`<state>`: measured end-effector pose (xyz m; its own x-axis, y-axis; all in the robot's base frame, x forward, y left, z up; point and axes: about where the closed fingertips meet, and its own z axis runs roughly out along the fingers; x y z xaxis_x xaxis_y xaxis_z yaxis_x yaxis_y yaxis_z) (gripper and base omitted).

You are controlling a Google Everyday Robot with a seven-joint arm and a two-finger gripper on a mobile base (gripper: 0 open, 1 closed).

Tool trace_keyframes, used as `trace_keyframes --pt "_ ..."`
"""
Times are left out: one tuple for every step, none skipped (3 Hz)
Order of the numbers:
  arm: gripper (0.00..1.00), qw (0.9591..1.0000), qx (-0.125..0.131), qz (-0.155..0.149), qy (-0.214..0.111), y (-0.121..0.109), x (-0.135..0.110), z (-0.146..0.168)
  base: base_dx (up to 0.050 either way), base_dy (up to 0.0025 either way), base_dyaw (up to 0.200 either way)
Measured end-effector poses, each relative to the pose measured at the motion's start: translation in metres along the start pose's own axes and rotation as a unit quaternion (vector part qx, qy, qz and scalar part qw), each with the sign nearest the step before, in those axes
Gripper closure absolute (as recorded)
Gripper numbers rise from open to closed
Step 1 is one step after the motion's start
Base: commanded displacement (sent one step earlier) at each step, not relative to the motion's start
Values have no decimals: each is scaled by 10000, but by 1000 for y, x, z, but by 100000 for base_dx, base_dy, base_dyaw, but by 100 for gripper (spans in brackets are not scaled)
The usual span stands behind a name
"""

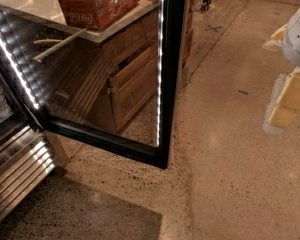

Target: Close right fridge door

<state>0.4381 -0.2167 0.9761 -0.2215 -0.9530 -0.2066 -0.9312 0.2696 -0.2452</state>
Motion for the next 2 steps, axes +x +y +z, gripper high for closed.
trace_keyframes --pt "0 10000 0 0 0 0 0 0 5001 1 -21" --pt "0 10000 0 0 0 0 0 0 5000 0 6"
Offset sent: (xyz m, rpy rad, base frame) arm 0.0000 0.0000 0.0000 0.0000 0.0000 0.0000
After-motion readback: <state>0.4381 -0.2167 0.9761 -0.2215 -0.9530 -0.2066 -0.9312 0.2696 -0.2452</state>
